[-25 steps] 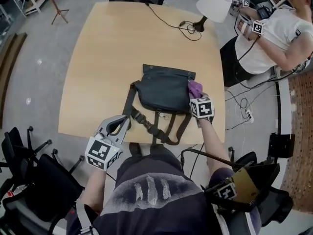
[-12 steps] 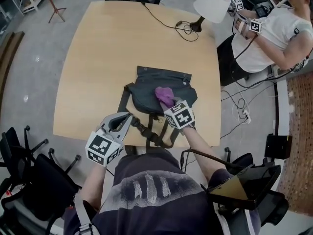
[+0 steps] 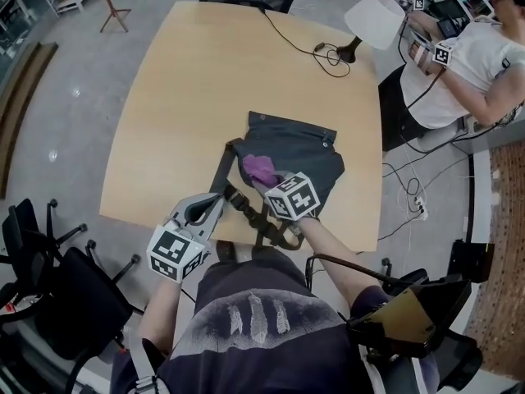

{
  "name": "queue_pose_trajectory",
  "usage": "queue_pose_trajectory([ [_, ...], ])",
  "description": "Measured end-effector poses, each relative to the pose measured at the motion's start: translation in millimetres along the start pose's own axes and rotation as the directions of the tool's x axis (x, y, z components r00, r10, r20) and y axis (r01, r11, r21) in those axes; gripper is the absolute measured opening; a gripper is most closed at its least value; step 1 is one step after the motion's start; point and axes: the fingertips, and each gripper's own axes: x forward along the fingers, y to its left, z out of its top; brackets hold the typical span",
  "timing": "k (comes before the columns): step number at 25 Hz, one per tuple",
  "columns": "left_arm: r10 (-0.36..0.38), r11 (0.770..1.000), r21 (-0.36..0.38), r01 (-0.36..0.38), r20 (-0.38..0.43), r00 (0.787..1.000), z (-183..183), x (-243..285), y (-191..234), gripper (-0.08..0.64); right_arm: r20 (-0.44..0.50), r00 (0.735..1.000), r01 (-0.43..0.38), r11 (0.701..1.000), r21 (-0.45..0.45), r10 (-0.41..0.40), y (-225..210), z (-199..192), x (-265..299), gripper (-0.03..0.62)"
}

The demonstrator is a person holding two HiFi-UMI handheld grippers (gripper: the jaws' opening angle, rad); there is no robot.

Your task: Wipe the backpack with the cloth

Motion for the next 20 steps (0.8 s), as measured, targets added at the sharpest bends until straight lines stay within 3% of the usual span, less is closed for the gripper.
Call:
queue_pose_trajectory([
  [3, 0.013, 1.000, -0.005, -0.013, 0.002, 1.000, -1.8, -10.5, 1.8, 0.006, 0.040, 0.992, -0.123, 0.991, 0.049, 0.122, 30.0, 12.5, 8.1, 0.032],
  [6, 0.026, 1.000, -0.002, -0.026, 0.004, 1.000, -2.0, -18.3, 4.4, 0.006, 0.150, 0.950, -0.296, 0.942, 0.157, 0.274, 58.2, 35.2, 4.8, 0.032],
  [10, 0.041, 0.999, 0.000, -0.041, -0.001, 0.999, -4.5, -27.8, 8.0, 0.006, 0.288, 0.898, -0.393, 0.902, 0.180, 0.333, 68.4, 75.9, -7.6, 0.032],
  [12, 0.044, 0.999, -0.005, -0.044, -0.009, 0.999, -8.0, -30.9, 7.5, 0.006, 0.325, 0.900, -0.358, 0.918, 0.170, 0.291, 52.2, 91.8, -9.0, 0.032],
  [14, 0.049, 0.999, -0.008, -0.050, -0.021, 0.999, -10.6, -33.7, 7.4, 0.006, 0.321, 0.926, -0.263, 0.951, 0.163, 0.201, 22.0, 97.6, -1.5, 0.032],
  [17, 0.064, 0.998, -0.008, -0.065, -0.046, 0.997, -14.7, -38.8, 8.5, 0.006, 0.280, 0.958, -0.108, 0.983, 0.151, 0.063, -23.7, 95.2, 20.7, 0.032],
  [20, 0.086, 0.996, -0.016, -0.087, -0.069, 0.994, -17.7, -41.3, 12.0, 0.006, 0.204, 0.979, -0.023, 0.994, 0.107, 0.001, -50.1, 86.1, 41.4, 0.032],
])
